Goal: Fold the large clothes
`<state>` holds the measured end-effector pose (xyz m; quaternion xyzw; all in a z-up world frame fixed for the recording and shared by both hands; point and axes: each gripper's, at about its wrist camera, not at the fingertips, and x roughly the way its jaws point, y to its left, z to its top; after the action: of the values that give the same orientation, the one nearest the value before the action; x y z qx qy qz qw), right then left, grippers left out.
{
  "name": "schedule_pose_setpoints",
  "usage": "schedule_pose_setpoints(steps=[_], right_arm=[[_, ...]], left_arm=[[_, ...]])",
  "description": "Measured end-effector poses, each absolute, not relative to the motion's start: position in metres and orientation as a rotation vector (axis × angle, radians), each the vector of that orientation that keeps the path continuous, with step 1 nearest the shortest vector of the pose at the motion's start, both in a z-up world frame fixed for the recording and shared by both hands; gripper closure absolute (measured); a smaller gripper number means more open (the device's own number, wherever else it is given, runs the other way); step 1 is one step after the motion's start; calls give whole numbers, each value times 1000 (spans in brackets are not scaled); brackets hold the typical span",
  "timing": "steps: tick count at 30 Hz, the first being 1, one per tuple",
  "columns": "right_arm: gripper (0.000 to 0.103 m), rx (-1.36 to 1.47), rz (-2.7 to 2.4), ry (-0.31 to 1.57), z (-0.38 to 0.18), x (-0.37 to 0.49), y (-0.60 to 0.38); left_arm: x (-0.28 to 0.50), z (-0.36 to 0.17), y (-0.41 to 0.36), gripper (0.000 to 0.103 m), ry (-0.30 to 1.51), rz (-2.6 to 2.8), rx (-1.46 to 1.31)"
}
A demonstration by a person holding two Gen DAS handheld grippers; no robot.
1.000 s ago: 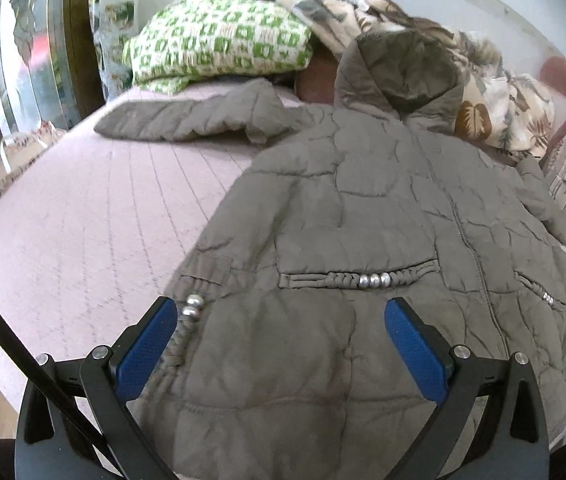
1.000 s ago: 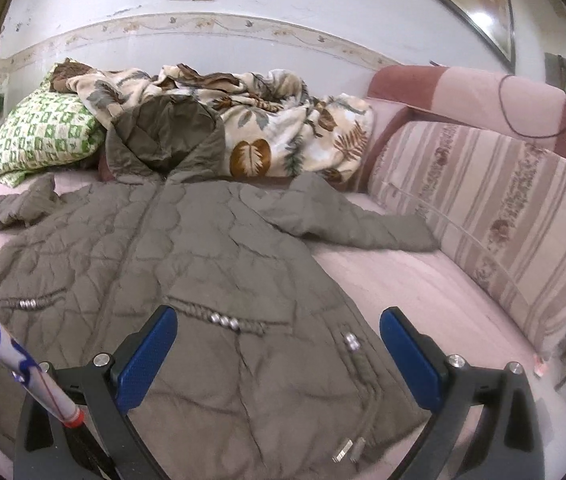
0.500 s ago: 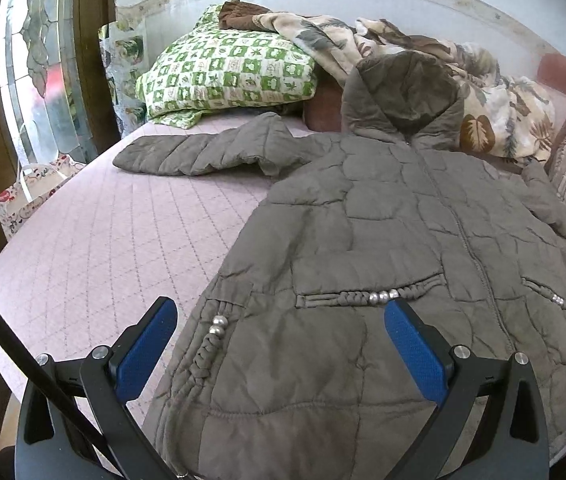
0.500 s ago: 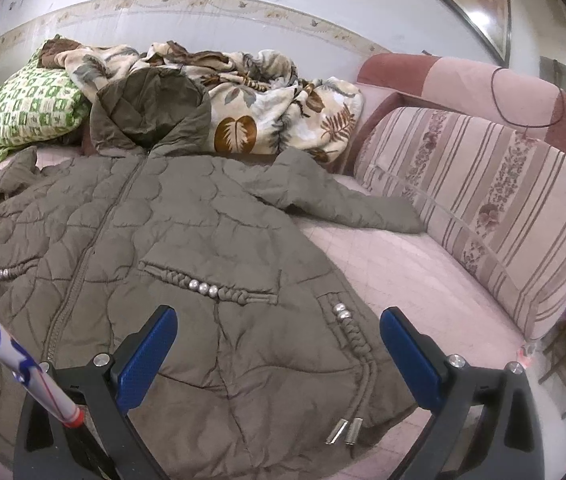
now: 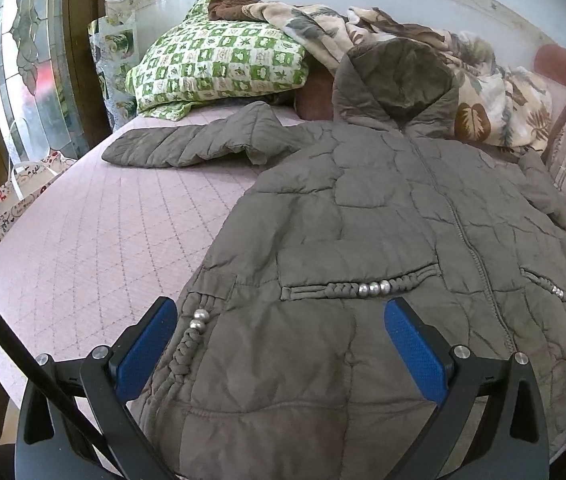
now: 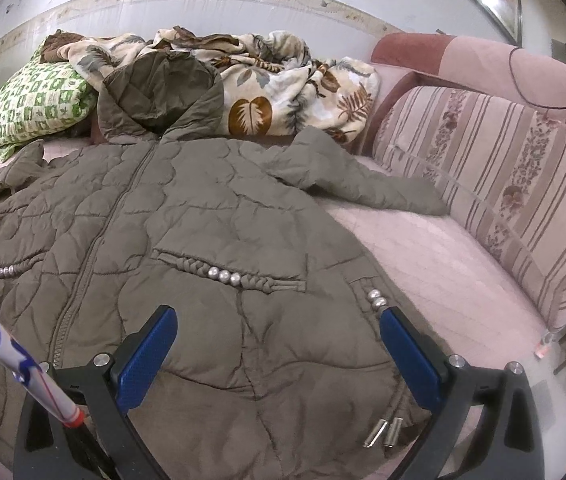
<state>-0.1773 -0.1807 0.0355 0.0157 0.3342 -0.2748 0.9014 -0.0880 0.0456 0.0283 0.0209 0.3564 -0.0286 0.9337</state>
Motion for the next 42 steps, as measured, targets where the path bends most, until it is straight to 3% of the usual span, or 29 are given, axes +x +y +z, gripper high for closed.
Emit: schedule_pose_setpoints(steps=[42], right_arm=[[0,0,-517,711,28,-169,-164]], left_arm=[[-95,30,31,0,735,-117,113]])
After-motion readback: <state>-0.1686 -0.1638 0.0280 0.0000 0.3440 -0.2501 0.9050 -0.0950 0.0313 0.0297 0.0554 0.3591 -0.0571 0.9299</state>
